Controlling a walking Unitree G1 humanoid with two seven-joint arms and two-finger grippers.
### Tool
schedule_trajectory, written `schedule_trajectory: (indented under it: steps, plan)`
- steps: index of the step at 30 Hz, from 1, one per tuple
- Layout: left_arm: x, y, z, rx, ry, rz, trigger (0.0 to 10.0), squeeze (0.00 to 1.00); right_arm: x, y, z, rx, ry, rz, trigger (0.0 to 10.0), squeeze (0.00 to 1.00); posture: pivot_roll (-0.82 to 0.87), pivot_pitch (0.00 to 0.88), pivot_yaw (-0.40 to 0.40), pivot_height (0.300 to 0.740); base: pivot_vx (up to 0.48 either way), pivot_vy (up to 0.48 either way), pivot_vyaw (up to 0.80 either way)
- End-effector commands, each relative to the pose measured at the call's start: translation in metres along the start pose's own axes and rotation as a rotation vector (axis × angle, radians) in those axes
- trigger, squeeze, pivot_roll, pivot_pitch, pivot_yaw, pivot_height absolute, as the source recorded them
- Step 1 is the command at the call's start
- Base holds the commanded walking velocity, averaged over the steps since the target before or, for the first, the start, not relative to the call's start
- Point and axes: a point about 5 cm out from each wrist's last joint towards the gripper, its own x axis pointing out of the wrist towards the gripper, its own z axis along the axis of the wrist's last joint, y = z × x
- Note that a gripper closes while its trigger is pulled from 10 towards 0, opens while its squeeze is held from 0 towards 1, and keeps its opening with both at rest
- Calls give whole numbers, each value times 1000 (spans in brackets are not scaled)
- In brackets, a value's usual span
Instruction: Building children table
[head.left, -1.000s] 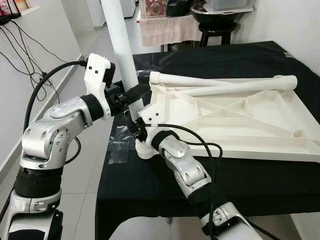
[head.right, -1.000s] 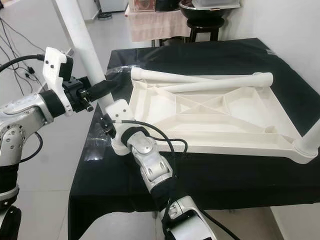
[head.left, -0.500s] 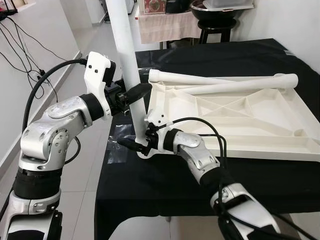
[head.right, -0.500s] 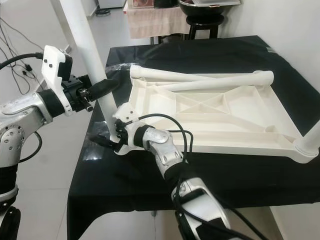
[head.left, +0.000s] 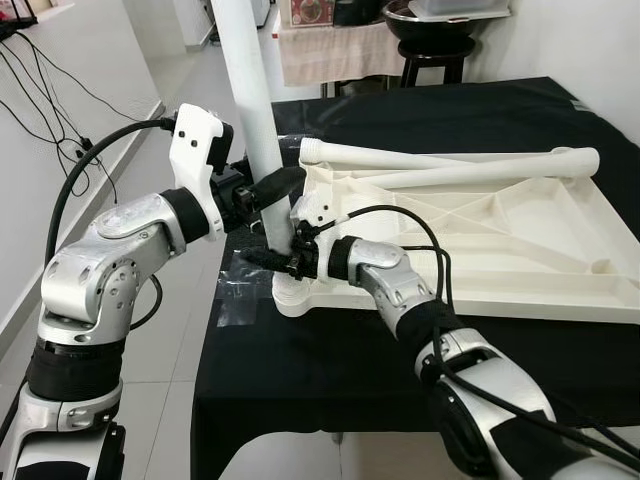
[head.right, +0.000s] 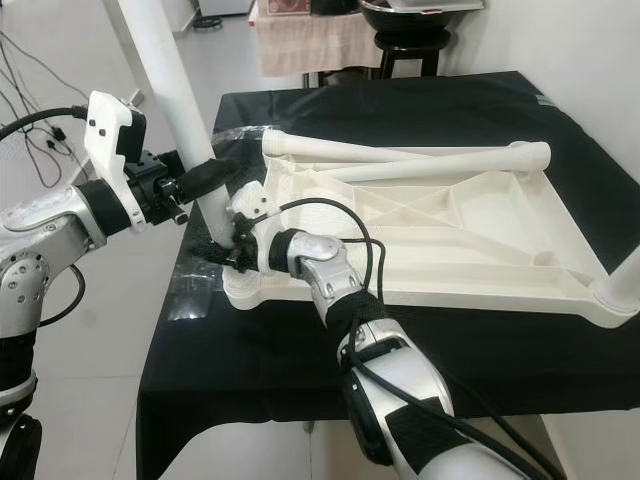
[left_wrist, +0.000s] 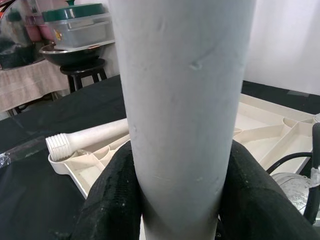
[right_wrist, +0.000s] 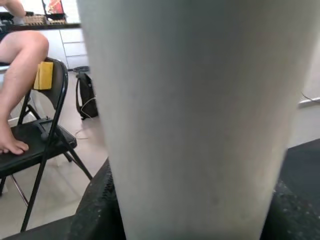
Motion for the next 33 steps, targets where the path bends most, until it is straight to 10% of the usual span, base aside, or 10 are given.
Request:
schedule_trajectory:
  steps: [1, 12, 13, 16, 19, 20, 33]
  plan:
    - [-3, 0, -8, -3, 41, 9, 0, 0, 4, 5, -3, 16, 3, 41, 0, 0, 32, 89, 61, 740, 0, 0, 0]
    - [-3, 0, -9, -2, 44, 9, 0, 0, -1, 5, -9, 4, 6, 25, 0, 0, 23, 93, 65, 740, 0, 0, 0]
    - [-3, -1, -7, -6, 31, 8, 10000, 1000, -3, 5, -18, -4, 43, -57, 0, 0, 17, 100, 60, 740, 0, 0, 0]
    - [-3, 1, -5, -14, 16, 34, 10000, 1000, -3, 6, -36, -13, 152, -279, 0, 0, 15, 103, 54, 740, 0, 0, 0]
    - [-4, 7, -3, -24, 11, 68, 10000, 1000, 4, 42, -53, -12, 179, -514, 0, 0, 10, 106, 64, 740, 0, 0, 0]
    - [-3, 9, -5, -26, 19, 74, 10000, 0, 13, 61, -51, 30, 146, -496, 0, 0, 1, 92, 68, 740, 0, 0, 0]
    - [0, 10, -4, -6, 24, 82, 10000, 0, 35, 66, -38, 41, 70, -412, 0, 0, 11, 70, 60, 740, 0, 0, 0]
